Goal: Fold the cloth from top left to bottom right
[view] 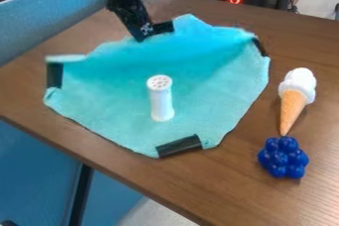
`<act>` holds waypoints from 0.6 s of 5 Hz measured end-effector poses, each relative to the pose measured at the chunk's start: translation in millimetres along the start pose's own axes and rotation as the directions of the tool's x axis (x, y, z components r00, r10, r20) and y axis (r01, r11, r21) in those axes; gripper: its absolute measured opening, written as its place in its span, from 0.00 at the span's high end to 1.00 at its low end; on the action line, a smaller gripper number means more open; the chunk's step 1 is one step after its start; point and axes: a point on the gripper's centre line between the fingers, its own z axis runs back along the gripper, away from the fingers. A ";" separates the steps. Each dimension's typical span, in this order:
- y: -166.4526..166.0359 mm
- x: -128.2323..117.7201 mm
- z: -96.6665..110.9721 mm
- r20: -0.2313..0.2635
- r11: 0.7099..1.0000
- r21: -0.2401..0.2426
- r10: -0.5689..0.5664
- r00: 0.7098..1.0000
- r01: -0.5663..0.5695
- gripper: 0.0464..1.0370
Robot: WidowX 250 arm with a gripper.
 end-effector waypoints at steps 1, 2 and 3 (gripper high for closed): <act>-26.3 -3.7 11.0 -0.017 1.000 -0.007 -0.026 1.000 0.026 1.00; -44.2 -4.6 16.8 -0.026 0.999 0.004 -0.047 0.999 0.047 1.00; -54.8 -7.5 21.7 -0.039 0.998 0.022 -0.060 0.997 0.061 1.00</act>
